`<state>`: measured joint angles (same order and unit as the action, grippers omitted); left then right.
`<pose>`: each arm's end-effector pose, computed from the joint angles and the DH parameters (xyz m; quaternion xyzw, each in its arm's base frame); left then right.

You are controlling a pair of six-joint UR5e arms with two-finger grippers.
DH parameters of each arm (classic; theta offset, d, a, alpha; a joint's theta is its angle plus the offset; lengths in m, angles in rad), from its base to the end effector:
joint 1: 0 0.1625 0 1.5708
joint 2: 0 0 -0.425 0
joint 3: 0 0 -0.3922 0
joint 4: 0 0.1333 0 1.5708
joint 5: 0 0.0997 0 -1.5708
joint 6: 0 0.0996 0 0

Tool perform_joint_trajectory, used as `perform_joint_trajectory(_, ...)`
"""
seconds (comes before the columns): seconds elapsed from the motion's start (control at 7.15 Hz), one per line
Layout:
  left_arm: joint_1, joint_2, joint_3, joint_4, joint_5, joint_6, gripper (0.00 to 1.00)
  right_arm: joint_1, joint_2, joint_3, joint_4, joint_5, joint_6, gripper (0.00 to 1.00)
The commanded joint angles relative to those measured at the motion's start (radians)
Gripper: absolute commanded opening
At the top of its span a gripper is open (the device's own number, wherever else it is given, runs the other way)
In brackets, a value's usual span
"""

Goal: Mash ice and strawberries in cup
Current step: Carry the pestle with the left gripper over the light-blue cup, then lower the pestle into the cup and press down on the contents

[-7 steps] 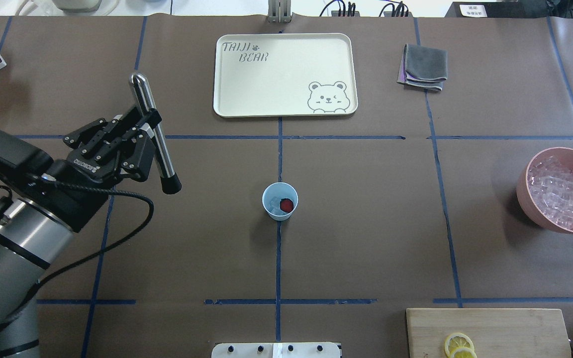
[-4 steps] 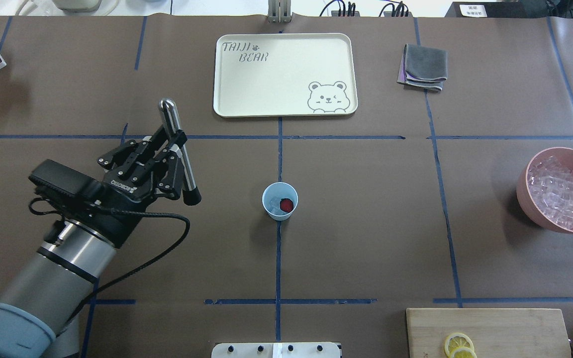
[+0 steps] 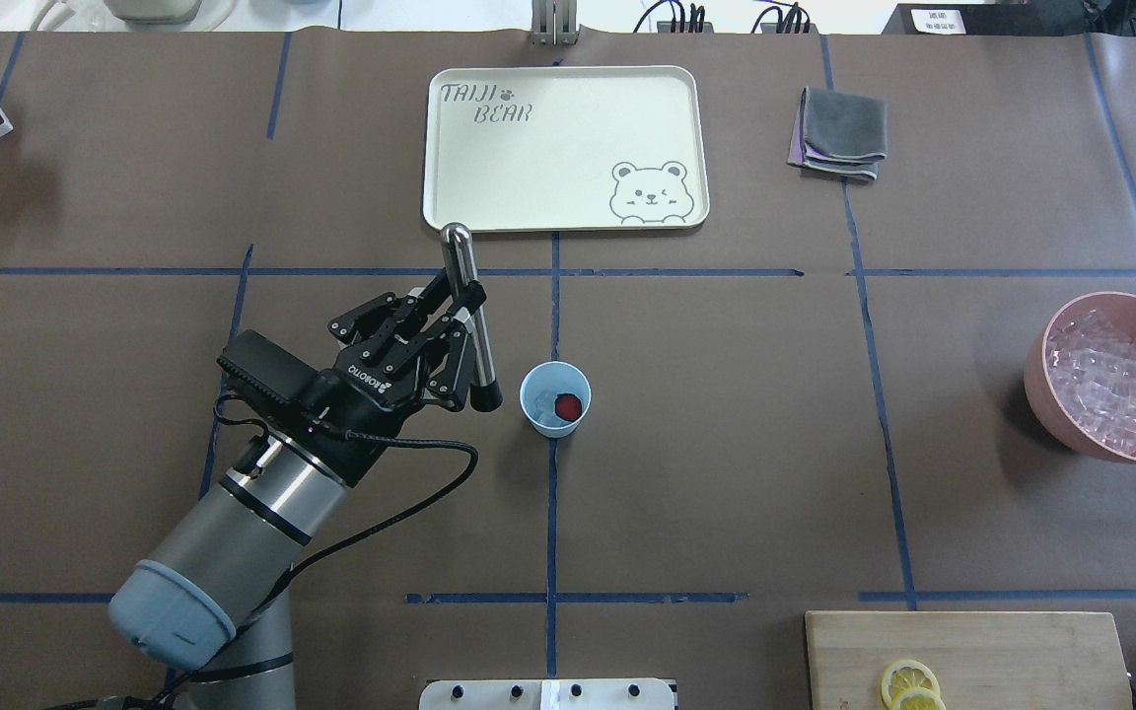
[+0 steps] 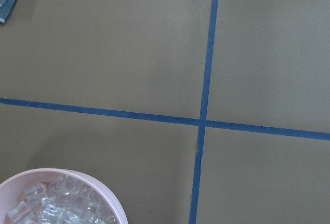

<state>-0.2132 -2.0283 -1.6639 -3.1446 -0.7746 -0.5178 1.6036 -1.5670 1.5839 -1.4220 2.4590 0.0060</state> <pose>0.4736 -0.3117 0.2172 0.6285 0.5374 -0.1262 0.5479 0.0725 -0.5003 0.6264 0.0805 -0.4271 -0.0181 0.9004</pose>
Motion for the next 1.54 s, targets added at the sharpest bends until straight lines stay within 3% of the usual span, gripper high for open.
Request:
perform_joint_trajectory(0.0, -0.002, -0.072, 0.065, -0.017, -0.002, 0.010, 0.00, -0.001, -0.001, -0.002, 0.000, 0.000, 0.000, 1.00)
perform_joint_trajectory(1.4, 0.001, -0.167, 0.271, -0.083, 0.032, 0.005, 0.00, -0.001, -0.001, -0.001, 0.000, -0.002, -0.001, 1.00)
